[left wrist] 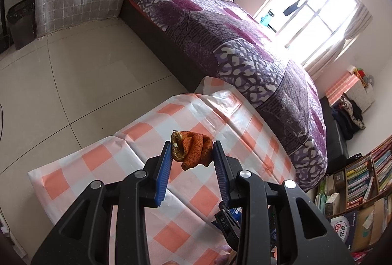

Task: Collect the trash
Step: 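Grasp the small blue biscuit box with the right tool while the left holds the peel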

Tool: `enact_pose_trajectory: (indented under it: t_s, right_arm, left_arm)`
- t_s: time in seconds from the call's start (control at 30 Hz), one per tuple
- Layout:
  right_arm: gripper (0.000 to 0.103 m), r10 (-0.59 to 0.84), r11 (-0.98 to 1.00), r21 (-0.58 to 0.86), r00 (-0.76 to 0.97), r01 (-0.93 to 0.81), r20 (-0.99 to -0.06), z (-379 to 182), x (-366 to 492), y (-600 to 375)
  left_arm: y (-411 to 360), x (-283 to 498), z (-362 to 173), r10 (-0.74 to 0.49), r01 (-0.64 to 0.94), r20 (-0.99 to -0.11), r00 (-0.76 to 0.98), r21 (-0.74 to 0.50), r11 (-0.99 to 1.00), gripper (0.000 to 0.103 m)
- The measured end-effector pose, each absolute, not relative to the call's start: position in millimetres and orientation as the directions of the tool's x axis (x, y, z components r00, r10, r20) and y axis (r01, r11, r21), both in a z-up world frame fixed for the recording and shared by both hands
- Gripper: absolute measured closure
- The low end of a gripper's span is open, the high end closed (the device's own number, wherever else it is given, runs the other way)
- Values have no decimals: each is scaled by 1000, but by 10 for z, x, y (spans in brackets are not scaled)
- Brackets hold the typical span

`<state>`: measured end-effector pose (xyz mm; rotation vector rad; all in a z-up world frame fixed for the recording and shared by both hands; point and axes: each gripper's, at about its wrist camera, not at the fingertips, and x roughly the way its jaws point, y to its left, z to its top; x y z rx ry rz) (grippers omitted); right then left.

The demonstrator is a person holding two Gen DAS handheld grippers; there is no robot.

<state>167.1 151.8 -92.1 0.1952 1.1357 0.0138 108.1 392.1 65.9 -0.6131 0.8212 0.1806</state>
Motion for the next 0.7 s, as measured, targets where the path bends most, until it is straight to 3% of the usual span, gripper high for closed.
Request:
enact_pose_trajectory:
  t_s: [0.37,0.7]
  right_arm:
    - [49,112,985,167,576,43,-810,-213,1538,851]
    - [49,59,984,150,614,98,-787,20,1303,-18]
  left_arm:
    - [3341,1198,658,-62,-322,-749,659,-356,877,69]
    - [2425,1291,618,-77,-199,-762,643,-263,944,69]
